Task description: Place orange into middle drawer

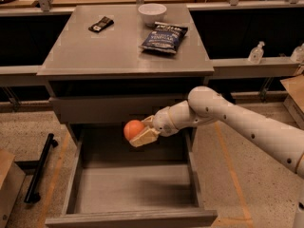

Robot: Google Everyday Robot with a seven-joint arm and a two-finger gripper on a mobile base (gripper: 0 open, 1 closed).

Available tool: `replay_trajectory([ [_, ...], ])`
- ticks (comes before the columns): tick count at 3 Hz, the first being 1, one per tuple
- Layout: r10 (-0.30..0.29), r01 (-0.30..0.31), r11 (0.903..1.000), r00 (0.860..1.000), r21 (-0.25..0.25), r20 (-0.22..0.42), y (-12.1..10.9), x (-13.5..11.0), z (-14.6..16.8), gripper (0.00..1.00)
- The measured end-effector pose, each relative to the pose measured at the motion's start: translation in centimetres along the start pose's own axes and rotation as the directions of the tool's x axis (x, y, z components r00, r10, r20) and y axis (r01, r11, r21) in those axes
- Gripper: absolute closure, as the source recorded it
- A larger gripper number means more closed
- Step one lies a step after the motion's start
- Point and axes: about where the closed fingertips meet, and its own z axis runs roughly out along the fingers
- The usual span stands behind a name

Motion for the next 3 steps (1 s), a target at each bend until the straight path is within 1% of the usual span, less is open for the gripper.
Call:
replay_trajectory([
  [1,-0.045,0.046,0.9989,0.997,0.011,-0.057,0.3,-0.8,0.0,1.00],
  [2,-0.068,0.067,0.9975,0.996,-0.025,-0.062,1.0,0.3,2.1,1.00],
  [3,-0.039,0.033,0.9969,0.995,-0.072,-0.095,1.7,4.0,5.9,1.00],
])
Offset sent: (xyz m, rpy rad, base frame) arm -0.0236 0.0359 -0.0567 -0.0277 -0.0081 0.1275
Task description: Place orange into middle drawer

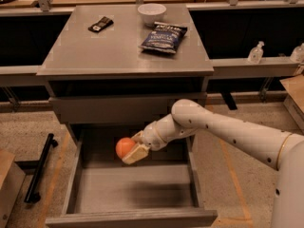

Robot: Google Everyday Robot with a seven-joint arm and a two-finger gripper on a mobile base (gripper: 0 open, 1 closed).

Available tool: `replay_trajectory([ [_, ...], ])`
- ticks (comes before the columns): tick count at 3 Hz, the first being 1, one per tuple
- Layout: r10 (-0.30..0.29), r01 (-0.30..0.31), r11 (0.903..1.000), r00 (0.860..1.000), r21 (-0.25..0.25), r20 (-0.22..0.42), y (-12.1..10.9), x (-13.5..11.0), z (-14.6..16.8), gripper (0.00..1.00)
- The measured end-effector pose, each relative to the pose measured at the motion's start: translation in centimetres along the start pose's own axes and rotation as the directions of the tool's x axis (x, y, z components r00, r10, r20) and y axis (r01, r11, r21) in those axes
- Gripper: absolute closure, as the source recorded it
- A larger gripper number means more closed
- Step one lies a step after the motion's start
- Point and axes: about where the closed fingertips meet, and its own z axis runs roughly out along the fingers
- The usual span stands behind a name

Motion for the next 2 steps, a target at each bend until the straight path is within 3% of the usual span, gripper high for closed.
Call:
replay_trajectory([
  [1,0.080,-0.083,0.9953,0.995,-0.050,-0.065,0.9,4.9,4.5,1.00],
  [2,0.178,-0.188,0.9799,0.976,-0.068,-0.128,1.6,9.9,7.8,1.00],
])
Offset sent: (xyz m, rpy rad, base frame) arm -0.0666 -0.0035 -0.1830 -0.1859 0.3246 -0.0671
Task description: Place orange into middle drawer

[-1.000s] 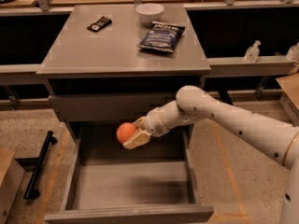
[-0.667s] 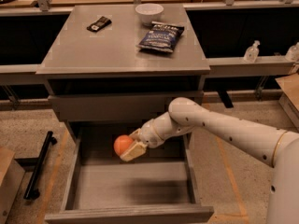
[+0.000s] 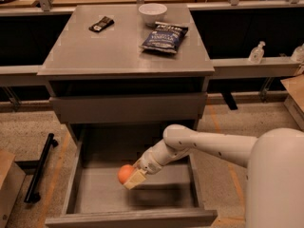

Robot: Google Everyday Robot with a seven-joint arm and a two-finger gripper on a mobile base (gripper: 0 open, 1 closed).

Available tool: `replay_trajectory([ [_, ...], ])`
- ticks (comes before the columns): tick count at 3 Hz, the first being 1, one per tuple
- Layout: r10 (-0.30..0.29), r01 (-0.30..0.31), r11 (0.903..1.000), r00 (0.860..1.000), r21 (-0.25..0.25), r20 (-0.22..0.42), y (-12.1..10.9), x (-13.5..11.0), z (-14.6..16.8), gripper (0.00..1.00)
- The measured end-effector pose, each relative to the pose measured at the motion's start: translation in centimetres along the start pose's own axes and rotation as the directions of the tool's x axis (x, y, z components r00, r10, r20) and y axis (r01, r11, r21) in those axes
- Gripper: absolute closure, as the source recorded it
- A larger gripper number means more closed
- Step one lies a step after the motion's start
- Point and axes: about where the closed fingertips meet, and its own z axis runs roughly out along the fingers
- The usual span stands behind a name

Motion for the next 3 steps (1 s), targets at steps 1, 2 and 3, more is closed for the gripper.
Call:
replay_trajectory([
  [1,0.105,-0.105,0.9945,0.994,0.001,-0.035,-0.7,3.8,2.0,0.83],
  [2,0.175,-0.175,0.9844,0.984,0.018,-0.038,-1.8,5.9,2.8,0.59],
  [3,0.203,-0.201,0.9788,0.979,0.037,-0.027,-2.4,6.5,2.9,0.37],
])
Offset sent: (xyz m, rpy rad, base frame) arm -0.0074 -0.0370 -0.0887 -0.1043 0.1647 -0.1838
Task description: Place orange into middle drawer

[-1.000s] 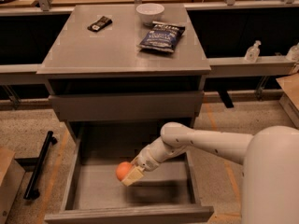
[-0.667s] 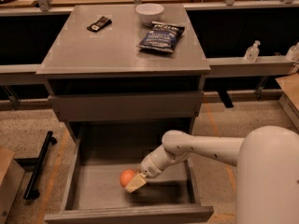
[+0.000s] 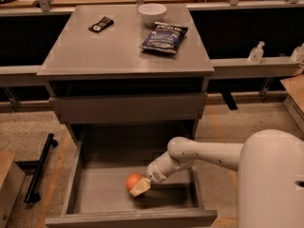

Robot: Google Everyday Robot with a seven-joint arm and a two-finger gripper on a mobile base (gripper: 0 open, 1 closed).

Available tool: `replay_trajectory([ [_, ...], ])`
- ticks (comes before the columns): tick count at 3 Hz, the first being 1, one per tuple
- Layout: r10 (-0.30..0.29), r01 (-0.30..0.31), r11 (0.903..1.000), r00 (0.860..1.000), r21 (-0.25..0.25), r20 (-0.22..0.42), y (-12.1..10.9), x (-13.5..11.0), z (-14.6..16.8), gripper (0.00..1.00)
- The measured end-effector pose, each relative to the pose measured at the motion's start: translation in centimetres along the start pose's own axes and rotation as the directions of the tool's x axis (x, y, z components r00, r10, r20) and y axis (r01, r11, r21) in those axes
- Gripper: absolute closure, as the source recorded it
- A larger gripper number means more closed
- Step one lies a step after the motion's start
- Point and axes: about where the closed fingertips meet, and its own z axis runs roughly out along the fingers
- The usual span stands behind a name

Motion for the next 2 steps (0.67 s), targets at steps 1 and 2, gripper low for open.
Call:
replay_trajectory([
  [1,0.014,-0.015,0.9996,0.999,0.025,0.037,-0.10,-0.23,-0.63,0.13],
  [2,0.023,-0.028,0.9987,0.993,0.042,0.114,0.17,-1.03,-1.60,0.00],
])
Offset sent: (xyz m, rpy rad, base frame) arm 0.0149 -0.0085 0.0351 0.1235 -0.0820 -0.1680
